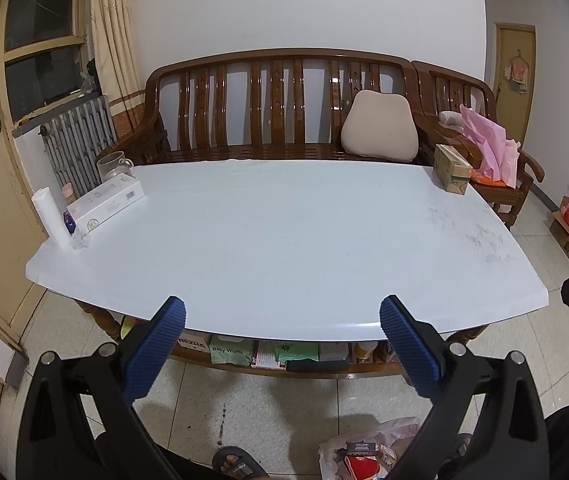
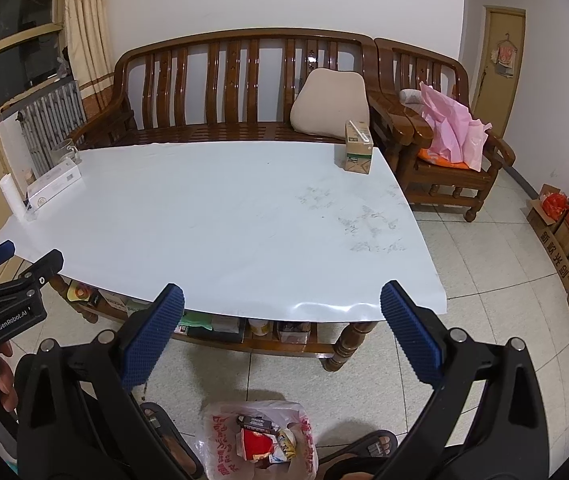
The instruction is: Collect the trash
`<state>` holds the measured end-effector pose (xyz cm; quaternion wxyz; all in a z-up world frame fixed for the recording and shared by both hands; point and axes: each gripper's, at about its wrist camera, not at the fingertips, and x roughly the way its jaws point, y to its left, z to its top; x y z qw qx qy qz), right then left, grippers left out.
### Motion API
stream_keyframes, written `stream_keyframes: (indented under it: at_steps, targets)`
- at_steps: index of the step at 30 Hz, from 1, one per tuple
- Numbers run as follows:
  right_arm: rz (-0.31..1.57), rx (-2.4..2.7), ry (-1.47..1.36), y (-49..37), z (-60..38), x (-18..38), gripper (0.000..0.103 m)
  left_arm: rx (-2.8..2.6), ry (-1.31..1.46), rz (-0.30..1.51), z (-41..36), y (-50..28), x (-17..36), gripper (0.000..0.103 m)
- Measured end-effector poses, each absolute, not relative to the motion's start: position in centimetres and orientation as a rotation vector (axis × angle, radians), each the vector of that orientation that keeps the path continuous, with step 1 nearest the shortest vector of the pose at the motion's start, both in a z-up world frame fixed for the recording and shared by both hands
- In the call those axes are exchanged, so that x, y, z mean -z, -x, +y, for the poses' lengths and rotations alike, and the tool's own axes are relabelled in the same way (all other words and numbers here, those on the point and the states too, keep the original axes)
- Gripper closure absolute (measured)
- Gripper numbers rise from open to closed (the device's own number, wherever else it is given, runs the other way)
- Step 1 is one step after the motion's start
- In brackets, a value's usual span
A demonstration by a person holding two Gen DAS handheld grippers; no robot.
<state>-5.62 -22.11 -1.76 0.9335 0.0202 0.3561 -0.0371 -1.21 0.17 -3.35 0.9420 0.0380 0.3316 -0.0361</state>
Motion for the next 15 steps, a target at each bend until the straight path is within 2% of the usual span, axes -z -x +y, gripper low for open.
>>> stream_keyframes:
  at_steps: [15]
  targets:
    - [0.728,0.076,-0.043,5.63,-22.24,1.68,0.007,0.062,-0.079,0.682,0.66,1.10,3.63,0.008]
